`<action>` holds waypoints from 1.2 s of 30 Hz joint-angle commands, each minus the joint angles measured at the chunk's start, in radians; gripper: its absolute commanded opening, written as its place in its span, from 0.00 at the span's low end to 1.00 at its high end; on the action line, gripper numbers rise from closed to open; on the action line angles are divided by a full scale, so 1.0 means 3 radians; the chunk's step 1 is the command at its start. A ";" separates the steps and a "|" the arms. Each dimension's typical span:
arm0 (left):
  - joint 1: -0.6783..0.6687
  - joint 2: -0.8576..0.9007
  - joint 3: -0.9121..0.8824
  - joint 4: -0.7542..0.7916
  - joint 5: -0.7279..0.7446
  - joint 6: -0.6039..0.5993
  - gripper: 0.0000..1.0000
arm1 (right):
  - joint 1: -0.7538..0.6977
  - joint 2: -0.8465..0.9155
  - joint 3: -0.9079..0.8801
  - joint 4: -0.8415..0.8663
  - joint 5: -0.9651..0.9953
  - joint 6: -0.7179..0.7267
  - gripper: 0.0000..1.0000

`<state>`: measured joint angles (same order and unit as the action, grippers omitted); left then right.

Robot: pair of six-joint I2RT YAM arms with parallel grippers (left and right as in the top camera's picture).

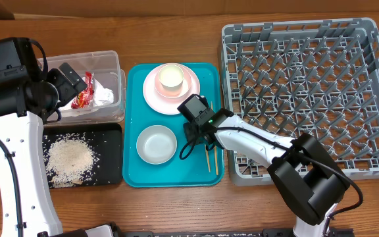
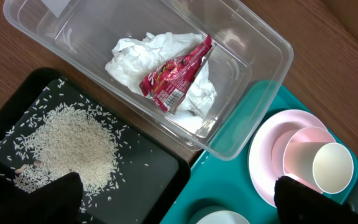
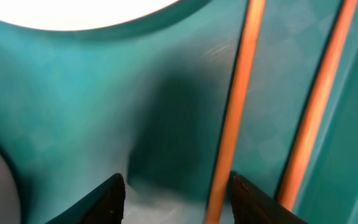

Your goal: Sort waste into correct bins and load items into the dishwasher

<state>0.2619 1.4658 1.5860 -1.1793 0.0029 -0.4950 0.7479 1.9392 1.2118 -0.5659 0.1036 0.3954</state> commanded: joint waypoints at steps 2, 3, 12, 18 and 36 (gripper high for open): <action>-0.0020 -0.0050 0.0058 0.0004 -0.0043 0.0028 1.00 | 0.0010 0.0009 0.0060 -0.0037 -0.0104 0.0004 0.56; -0.0020 -0.0050 0.0058 0.0004 -0.0043 0.0028 1.00 | 0.0010 0.0009 0.0060 -0.0038 -0.0104 0.0004 0.56; -0.0020 -0.0050 0.0058 0.0004 -0.0043 0.0029 1.00 | 0.0010 0.0009 0.0060 -0.0065 -0.0103 0.0003 0.33; -0.0020 -0.0050 0.0058 0.0004 -0.0043 0.0029 1.00 | 0.0010 0.0009 0.0060 -0.0092 -0.0102 0.0004 0.21; -0.0020 -0.0050 0.0058 0.0004 -0.0043 0.0028 1.00 | 0.0009 -0.0005 0.0179 -0.0154 0.0028 0.0178 0.04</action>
<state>0.2619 1.4658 1.5860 -1.1793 0.0032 -0.4950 0.7471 1.9396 1.2179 -0.6079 0.0994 0.4408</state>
